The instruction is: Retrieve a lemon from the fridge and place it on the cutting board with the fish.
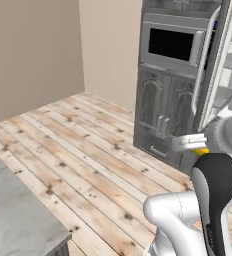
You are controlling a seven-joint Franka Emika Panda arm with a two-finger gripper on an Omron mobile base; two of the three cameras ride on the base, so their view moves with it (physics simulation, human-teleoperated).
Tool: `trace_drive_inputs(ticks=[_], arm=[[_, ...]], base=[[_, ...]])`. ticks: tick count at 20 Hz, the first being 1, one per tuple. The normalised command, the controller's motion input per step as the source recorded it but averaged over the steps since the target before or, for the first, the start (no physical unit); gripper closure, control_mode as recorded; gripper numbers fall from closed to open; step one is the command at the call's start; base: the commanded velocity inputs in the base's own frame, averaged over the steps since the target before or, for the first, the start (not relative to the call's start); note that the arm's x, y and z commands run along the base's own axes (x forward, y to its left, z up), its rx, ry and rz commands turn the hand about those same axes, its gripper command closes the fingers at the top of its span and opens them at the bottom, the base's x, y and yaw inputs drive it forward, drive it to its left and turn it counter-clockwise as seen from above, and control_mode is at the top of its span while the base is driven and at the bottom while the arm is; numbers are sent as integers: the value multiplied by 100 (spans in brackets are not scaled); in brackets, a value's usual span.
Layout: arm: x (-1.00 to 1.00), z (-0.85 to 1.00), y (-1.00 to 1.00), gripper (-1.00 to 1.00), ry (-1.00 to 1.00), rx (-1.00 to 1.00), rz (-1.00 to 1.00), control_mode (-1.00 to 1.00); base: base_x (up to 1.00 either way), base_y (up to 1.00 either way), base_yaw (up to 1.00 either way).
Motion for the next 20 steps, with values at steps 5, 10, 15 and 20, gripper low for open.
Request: trace_drive_inputs(ticks=[5,10,15,20], arm=[[0,0,0,100,0,0,0,100],[0,0,0,100,0,0,0,100],[0,0,0,100,0,0,0,100],[0,0,0,100,0,0,0,100]], base=[[-64,0,62],[-51,0,63],[-37,16,43],[-33,35,41]])
